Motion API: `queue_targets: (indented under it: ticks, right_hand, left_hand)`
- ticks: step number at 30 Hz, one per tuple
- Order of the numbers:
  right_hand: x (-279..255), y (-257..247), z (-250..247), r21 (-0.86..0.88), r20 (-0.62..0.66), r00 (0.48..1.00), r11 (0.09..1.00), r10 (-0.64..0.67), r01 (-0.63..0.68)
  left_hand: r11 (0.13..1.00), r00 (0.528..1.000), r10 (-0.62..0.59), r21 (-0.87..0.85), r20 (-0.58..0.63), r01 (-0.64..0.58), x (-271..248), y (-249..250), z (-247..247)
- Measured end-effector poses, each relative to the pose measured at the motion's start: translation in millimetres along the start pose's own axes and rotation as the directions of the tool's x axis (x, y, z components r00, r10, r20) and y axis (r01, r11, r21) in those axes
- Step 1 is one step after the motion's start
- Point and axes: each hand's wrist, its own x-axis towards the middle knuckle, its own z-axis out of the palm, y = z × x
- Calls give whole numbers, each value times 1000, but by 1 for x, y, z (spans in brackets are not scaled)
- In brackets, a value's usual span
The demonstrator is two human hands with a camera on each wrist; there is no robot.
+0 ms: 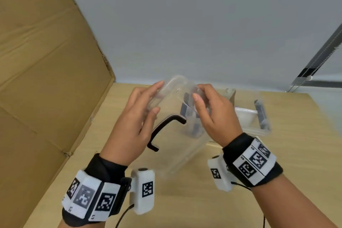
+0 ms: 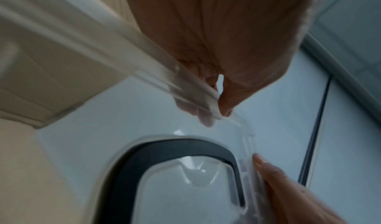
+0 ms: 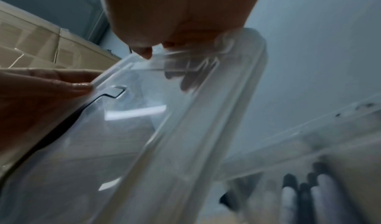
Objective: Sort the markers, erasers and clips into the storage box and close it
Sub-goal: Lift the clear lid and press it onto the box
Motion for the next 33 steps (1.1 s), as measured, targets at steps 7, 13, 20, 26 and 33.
queue_targets:
  ticks: [7,13,20,26,33]
  right_hand:
    - [-27,52,-54,323,-334,920,942,205,-92]
    - [-41,99,-71,490,-330,796,813,507,-314]
    - [-43,140,-72,36,-54,775,777,630,-629]
    - [-43,143,-65,-134,121,721,731,683,-669]
    - [-28,152,-65,-310,150,731,734,665,-604]
  left_hand:
    - [983,958,-81,137,-275,122,24,2,45]
    - [928,951,-298,-256,-79,270,43,8,104]
    - [912,911,-395,-71,116,405,90,-27,157]
    - [903,880,-426,48,211,426,96,-37,161]
    - [897,868,-438,183,236,403,75,-43,160]
